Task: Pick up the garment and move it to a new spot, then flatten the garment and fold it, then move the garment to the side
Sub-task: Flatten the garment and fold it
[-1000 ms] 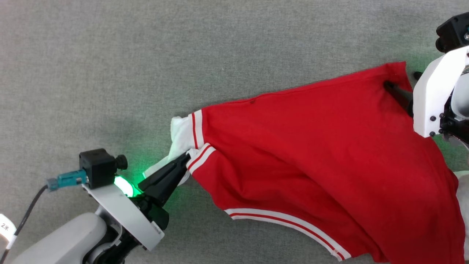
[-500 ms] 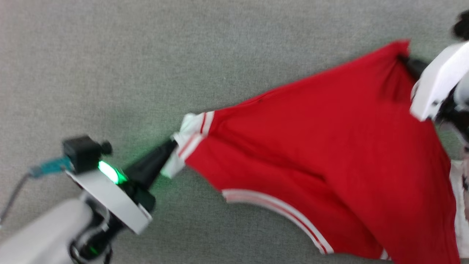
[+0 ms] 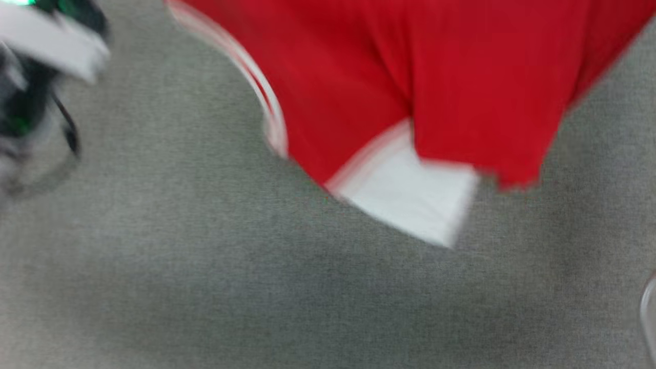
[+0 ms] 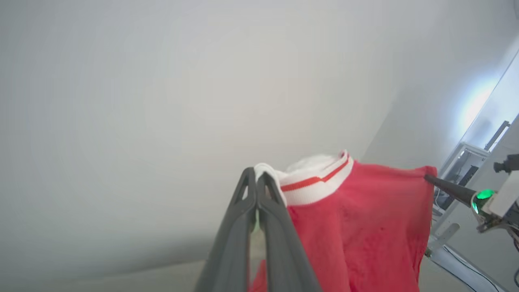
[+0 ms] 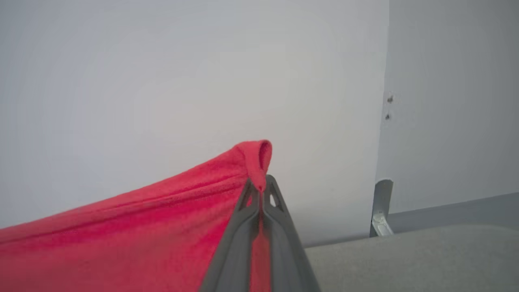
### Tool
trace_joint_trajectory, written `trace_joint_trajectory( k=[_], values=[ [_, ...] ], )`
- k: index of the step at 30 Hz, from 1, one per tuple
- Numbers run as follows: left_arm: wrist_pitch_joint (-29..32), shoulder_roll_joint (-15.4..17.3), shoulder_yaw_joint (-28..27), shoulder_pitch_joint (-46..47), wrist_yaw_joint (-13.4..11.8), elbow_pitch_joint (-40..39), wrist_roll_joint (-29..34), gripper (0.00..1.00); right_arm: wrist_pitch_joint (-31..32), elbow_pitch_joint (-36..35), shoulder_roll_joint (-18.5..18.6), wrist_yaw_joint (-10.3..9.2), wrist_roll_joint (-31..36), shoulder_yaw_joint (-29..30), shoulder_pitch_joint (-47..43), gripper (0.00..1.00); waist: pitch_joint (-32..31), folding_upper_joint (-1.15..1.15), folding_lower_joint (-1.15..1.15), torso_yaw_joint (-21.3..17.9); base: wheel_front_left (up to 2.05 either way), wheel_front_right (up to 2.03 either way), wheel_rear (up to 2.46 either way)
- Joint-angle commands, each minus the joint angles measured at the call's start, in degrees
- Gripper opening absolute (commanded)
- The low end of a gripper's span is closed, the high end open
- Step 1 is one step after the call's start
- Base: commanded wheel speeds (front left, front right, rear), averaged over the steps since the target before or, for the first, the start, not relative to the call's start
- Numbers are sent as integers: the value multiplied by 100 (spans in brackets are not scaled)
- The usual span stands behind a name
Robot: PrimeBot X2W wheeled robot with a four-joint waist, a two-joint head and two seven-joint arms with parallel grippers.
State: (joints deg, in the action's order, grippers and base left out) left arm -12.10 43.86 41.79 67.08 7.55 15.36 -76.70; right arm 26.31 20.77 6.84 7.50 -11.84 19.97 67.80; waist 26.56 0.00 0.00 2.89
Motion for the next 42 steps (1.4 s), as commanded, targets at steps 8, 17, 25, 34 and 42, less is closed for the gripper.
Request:
trace_joint_trajectory(
  k=[8, 17, 25, 34, 42],
  values=[
    [145, -331, -257, 2025, -17, 1536, 77, 0, -839, 550, -81, -7, 758, 510, 1481, 0, 493, 0, 0, -329, 0, 0, 0],
    [-206, -581, -137, 3499, -22, 2111, 398, 0, -1638, 1166, -101, -11, 1083, 645, 2543, 0, 816, 0, 0, -393, 0, 0, 0],
    [-280, -530, 310, 2691, -15, 1521, -40, 0, -1904, 1795, 16, -5, 810, 147, 1977, 0, 977, 0, 0, -344, 0, 0, 0],
    [-305, -211, 240, 328, -14, -162, -235, 0, -1609, 848, 418, -4, -391, -1443, -305, 0, 796, 0, 0, -311, 0, 0, 0],
    [-308, -728, -606, -2066, -14, -931, 92, 0, -579, -1413, 777, -3, -1154, -1391, -3000, 0, 549, 0, 0, -82, 0, 0, 0]
  ],
)
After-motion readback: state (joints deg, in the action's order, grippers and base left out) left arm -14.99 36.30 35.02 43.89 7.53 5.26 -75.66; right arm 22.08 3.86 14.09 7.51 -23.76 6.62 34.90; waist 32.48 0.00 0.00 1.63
